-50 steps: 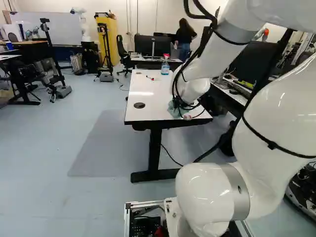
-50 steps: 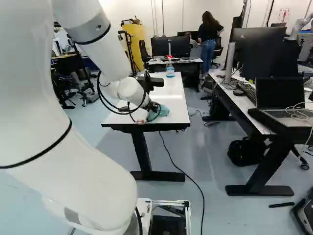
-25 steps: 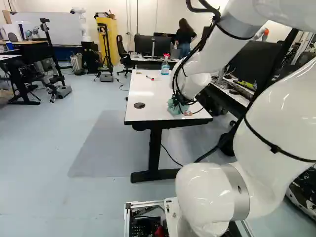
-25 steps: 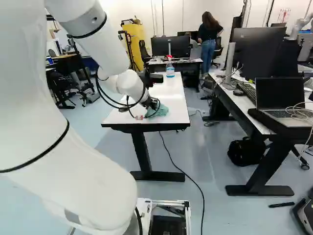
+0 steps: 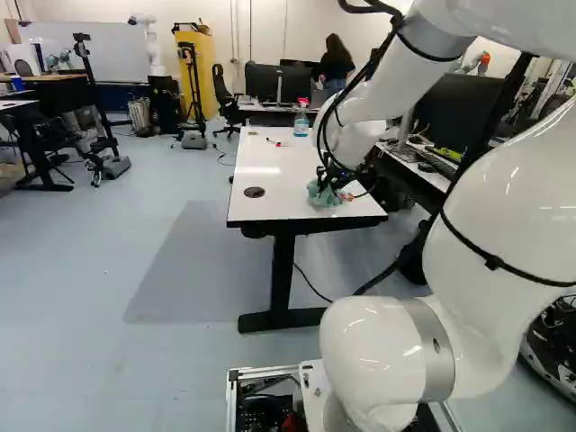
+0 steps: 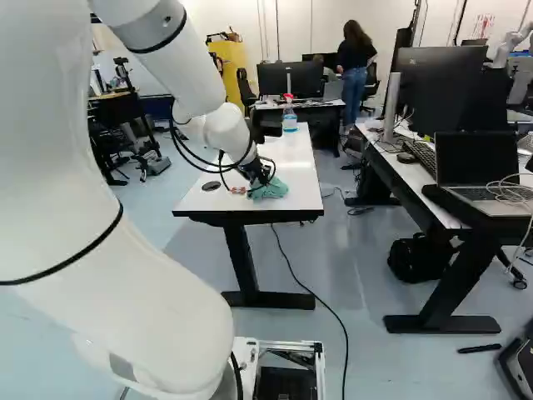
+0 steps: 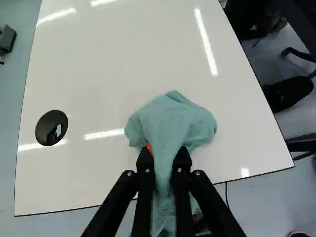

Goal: Clean the table with the green towel

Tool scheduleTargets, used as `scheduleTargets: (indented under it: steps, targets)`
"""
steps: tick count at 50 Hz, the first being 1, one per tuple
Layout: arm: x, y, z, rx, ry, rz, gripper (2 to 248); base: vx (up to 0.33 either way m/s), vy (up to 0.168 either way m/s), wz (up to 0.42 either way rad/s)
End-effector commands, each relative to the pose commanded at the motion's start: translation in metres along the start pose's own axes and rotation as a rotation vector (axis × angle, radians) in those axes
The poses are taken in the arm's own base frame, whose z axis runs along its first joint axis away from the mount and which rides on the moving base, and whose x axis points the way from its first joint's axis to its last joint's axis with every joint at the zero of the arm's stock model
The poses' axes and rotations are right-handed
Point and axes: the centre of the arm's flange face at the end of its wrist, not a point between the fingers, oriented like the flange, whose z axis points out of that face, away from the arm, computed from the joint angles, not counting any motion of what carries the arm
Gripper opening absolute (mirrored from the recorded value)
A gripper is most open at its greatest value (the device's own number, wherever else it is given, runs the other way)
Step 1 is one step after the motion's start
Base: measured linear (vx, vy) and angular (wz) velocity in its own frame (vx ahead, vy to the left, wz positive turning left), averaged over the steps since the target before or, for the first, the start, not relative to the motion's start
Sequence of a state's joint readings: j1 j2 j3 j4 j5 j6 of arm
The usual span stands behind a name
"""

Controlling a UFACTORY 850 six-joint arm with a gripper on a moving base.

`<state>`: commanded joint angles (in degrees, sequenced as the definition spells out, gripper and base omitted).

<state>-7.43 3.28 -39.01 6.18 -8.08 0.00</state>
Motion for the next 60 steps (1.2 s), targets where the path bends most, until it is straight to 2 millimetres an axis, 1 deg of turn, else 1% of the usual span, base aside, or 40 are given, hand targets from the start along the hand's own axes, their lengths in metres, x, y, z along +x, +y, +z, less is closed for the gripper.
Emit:
scheduleTargets:
  steps: [5, 30, 49, 60]
  targets:
    - [0.001, 0.003, -0.004, -0.003, -0.023, 0.006, 45, 0.000, 0.000, 0.000]
    - [0.001, 0.000, -0.033, 0.006, -0.106, 0.002, 45, 0.000, 0.000, 0.000]
    - [0.003, -0.003, -0.032, 0.010, -0.116, -0.003, 45, 0.000, 0.000, 0.000]
    - [0.007, -0.012, -0.029, 0.020, -0.118, -0.021, 45, 0.000, 0.000, 0.000]
